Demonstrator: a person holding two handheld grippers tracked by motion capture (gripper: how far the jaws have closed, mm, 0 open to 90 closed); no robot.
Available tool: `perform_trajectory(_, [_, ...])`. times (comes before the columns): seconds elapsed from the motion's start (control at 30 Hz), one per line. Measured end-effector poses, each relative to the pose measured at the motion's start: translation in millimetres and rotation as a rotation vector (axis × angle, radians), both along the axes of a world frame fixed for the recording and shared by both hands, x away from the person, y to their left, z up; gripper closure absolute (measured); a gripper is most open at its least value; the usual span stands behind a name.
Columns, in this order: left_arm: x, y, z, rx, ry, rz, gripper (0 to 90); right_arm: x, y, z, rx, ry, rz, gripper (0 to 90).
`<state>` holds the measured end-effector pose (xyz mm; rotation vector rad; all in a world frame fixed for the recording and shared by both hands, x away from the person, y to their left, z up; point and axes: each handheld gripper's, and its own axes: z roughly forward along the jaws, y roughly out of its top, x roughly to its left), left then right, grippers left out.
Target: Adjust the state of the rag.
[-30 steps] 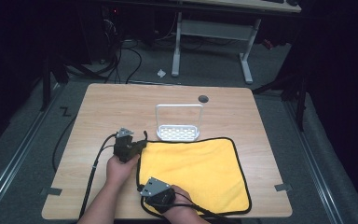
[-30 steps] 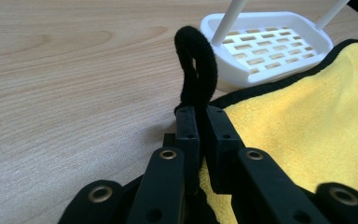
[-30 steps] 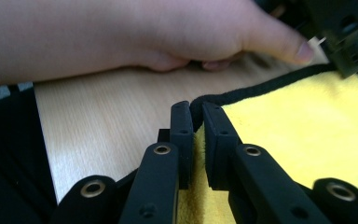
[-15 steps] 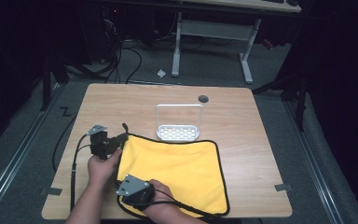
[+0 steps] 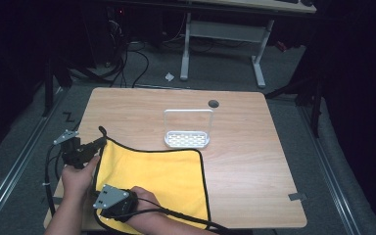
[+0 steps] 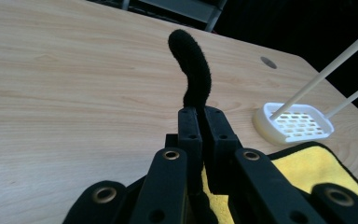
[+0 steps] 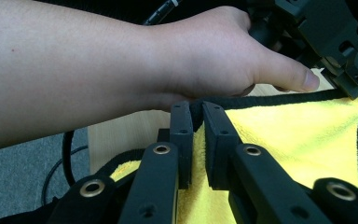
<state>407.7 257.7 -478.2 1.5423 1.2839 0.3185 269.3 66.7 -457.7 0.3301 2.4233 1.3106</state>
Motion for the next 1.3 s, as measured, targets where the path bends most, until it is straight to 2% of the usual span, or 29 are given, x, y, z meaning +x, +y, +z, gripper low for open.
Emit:
perform_trajectory(0.07, [1.1, -10.7, 1.4, -0.004, -0.015, -0.012, 86.3, -0.2, -3.4, 0.7, 0.004, -0.004, -0.004, 84.0])
perform_trajectory(0.1, [1.7, -14.8, 1.8, -0.009, -0.018, -0.014, 86.4, -0.7, -12.1, 2.3, 0.011, -0.008, -0.018, 84.1])
perform_trajectory(0.13, [2.5, -20.7, 2.8, -0.009, -0.019, -0.019, 86.4, -0.7, -12.1, 2.3, 0.011, -0.008, -0.018, 84.1])
perform_trajectory(0.17, [3.4, -27.1, 3.8, -0.010, -0.024, -0.026, 86.6, -1.5, -23.1, 3.9, 0.018, -0.012, -0.036, 84.1])
perform_trajectory(0.2, [4.2, -33.7, 5.0, -0.008, -0.026, -0.034, 86.6, -1.5, -23.1, 3.9, 0.018, -0.012, -0.036, 84.1])
perform_trajectory(0.4, [9.3, -73.6, 10.7, 0.008, -0.041, -0.061, 86.7, -1.8, -62.9, 8.4, 0.044, -0.032, -0.096, 84.1])
perform_trajectory(0.43, [10.2, -80.5, 10.7, 0.014, -0.043, -0.064, 86.7, -1.3, -76.8, 8.3, 0.053, -0.032, -0.113, 84.0])
perform_trajectory(0.47, [11.1, -87.1, 10.6, 0.017, -0.042, -0.067, 86.7, -1.3, -76.8, 8.3, 0.053, -0.032, -0.113, 84.0])
perform_trajectory(0.53, [13.8, -106.3, 10.3, 0.023, -0.040, -0.079, 86.7, -0.6, -95.6, 6.0, 0.060, -0.028, -0.145, 84.0])
perform_trajectory(0.6, [14.6, -112.5, 10.2, 0.024, -0.038, -0.083, 86.7, -0.6, -101.5, 5.1, 0.062, -0.026, -0.154, 84.1])
perform_trajectory(0.63, [16.0, -124.7, 10.4, 0.032, -0.037, -0.093, 86.7, -0.9, -112.3, 3.3, 0.063, -0.026, -0.171, 84.0])
perform_trajectory(0.67, [16.0, -124.7, 10.4, 0.032, -0.037, -0.093, 86.7, -1.1, -117.5, 2.7, 0.064, -0.027, -0.180, 84.0])
perform_trajectory(0.7, [16.7, -130.5, 10.5, 0.037, -0.038, -0.098, 86.7, -1.1, -117.5, 2.7, 0.064, -0.027, -0.180, 84.0])
perform_trajectory(0.77, [18.0, -142.2, 10.5, 0.050, -0.037, -0.107, 86.7, -2.0, -132.3, 0.5, 0.071, -0.025, -0.201, 84.0])
perform_trajectory(0.93, [20.1, -164.4, 7.0, 0.064, -0.024, -0.112, 86.7, -3.4, -151.1, -3.3, 0.077, -0.013, -0.234, 83.9])
perform_trajectory(1.0, [20.2, -171.4, 4.9, 0.072, -0.017, -0.115, 86.6, -4.6, -164.0, -8.3, 0.073, -0.003, -0.257, 83.9])
perform_trajectory(1.2, [18.8, -188.5, 0.2, 0.089, -0.010, -0.132, 86.6, -8.5, -184.5, -18.4, 0.069, 0.023, -0.293, 83.8])
perform_trajectory(1.3, [16.7, -197.5, -2.5, 0.095, -0.007, -0.143, 86.6, -11.8, -196.7, -25.1, 0.052, 0.035, -0.310, 83.7])
